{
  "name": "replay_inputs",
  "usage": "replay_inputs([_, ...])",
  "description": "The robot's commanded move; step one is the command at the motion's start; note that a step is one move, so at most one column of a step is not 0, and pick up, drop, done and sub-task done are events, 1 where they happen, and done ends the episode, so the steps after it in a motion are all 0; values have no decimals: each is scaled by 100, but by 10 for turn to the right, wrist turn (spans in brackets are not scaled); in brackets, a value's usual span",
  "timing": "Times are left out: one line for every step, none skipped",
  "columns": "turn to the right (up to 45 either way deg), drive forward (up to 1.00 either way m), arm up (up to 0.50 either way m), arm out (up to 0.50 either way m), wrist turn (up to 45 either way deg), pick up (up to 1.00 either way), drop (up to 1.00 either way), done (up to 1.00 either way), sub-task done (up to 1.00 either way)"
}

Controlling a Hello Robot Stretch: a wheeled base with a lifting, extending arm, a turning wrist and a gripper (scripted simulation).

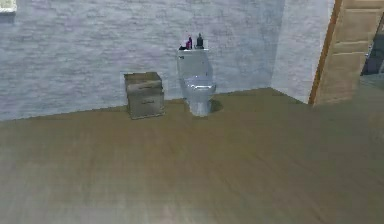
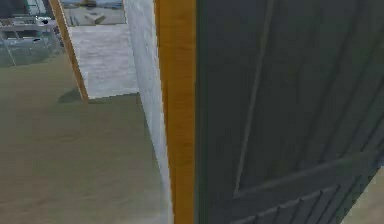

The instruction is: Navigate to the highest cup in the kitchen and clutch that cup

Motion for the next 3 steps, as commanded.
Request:
replay_inputs([360,0,0,0,0,0,0,0,0])
replay_inputs([30,0,0,0,0,0,0,0,0])
replay_inputs([0,5,0,0,0,0,0,0,0])
